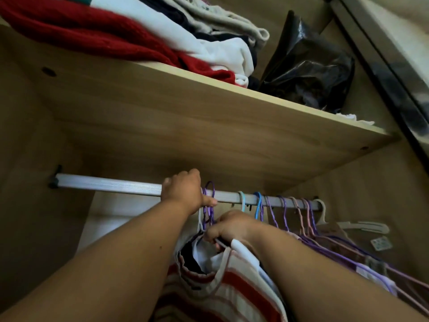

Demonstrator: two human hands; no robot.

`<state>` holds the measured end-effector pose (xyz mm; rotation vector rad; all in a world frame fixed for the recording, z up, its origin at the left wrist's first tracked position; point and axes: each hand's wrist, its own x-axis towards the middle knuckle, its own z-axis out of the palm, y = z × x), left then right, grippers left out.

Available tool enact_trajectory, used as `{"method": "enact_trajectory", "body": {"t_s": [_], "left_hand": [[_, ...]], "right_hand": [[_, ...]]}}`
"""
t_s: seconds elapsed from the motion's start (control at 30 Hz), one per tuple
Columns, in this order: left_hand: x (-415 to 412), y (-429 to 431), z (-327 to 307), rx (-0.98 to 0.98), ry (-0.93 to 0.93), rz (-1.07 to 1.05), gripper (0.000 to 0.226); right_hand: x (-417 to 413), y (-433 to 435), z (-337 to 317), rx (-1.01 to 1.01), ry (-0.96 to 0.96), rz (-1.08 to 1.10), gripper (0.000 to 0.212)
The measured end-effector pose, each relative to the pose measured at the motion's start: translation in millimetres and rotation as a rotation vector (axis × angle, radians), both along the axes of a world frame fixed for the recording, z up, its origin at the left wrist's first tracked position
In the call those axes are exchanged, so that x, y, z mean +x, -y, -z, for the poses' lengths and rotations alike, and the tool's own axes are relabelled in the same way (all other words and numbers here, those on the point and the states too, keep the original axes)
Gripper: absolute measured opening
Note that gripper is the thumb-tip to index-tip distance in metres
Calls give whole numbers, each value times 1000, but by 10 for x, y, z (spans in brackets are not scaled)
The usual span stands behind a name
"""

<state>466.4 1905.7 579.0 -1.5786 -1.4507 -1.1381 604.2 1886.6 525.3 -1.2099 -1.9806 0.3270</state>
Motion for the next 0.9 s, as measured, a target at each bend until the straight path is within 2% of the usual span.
{"method": "enact_trajectory", "body": {"t_s": [0.1,0.17,0.23,0.3,0.47,0.6,0.67,0.73,0.8,0.9], "left_hand": [[-71,-46,49,-2,-110,21,71],[-118,-34,52,-51,-226,21,62],[-168,-4,46,-80,-269,2,62],[-198,30,43,-94,-271,-29,64],[-192,110,65,-58,-232,-118,58],[-192,148,98,-82,-226,-205,67],[-183,184,154,-114,-221,-222,74],[-119,247,238,-128,-165,-134,81],[9,361,322,-111,-83,23,85],[398,648,513,-79,-115,221,81]], "right_hand": [[23,-26,45,19,-128,-19,23],[59,-48,36,61,-111,23,27],[69,-27,68,60,-45,58,21],[76,-18,99,71,15,77,16],[111,35,76,91,18,133,32],[169,-4,101,122,97,185,24],[212,46,120,109,66,184,30],[302,139,103,152,24,179,34],[449,311,72,306,-3,202,42],[858,700,118,593,164,326,47]]}}
